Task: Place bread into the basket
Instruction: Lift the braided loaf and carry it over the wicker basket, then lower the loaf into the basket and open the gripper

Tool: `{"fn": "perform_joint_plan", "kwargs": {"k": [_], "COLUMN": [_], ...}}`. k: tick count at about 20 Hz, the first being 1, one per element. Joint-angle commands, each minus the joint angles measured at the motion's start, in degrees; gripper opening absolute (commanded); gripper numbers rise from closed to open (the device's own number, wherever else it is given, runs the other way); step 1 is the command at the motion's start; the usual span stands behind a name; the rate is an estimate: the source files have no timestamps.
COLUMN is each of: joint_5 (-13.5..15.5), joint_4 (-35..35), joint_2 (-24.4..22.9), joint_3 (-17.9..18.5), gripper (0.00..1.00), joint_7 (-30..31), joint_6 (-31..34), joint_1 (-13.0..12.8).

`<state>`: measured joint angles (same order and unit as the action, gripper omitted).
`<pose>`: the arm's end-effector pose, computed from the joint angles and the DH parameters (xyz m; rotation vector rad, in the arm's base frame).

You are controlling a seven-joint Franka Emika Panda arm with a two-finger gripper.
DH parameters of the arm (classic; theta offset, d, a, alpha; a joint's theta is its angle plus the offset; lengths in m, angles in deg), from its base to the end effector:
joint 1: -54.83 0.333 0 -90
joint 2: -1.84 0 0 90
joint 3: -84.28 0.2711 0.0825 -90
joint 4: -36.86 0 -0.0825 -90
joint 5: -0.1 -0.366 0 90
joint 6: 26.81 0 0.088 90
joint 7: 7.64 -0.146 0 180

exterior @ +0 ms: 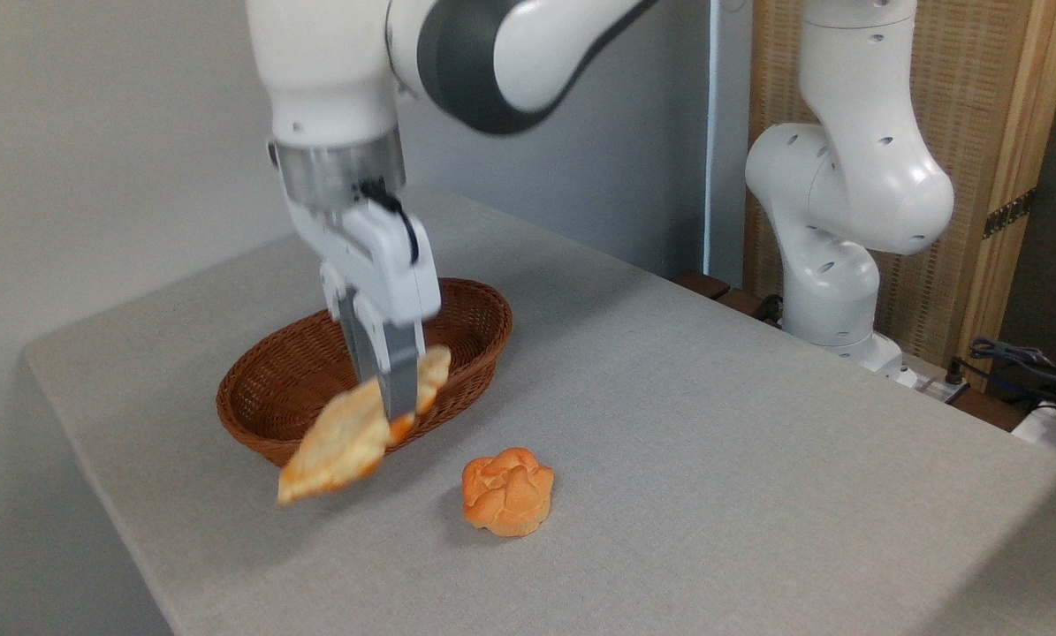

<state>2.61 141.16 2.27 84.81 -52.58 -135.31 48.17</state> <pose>0.5532 -0.0643 0.4504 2.8251 -1.3280 0.1186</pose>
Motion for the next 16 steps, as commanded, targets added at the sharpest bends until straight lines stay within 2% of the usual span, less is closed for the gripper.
{"fn": "perform_joint_plan", "kwargs": {"k": [1, 3, 5, 6, 7, 8, 9, 12, 16], "joint_5": [3.81, 4.43, 4.87, 5.4, 5.49, 5.49, 5.49, 5.58, 5.4], "joint_4": [0.9, 0.9, 0.9, 0.9, 0.9, 0.9, 0.99, 0.82, 0.38], "joint_2": [-2.98, -2.98, -2.98, -2.98, -2.89, -2.81, -2.81, -2.89, -2.89], "joint_3": [-3.25, -5.71, -7.73, -8.78, -9.75, -10.37, -10.99, -12.13, -12.14], "gripper": [0.37, 0.38, 0.47, 0.62, 0.86, 0.96, 1.0, 1.0, 1.0], "joint_7": [0.73, 4.58, 7.93, 9.42, 11.27, 12.85, 13.39, 13.57, 14.54], "joint_6": [5.48, 6.28, 6.37, 6.46, 6.46, 6.46, 6.46, 9.09, 9.36], "joint_1": [-0.37, -0.37, -0.37, -0.37, -0.37, -0.46, -0.46, -0.46, -0.46]}}
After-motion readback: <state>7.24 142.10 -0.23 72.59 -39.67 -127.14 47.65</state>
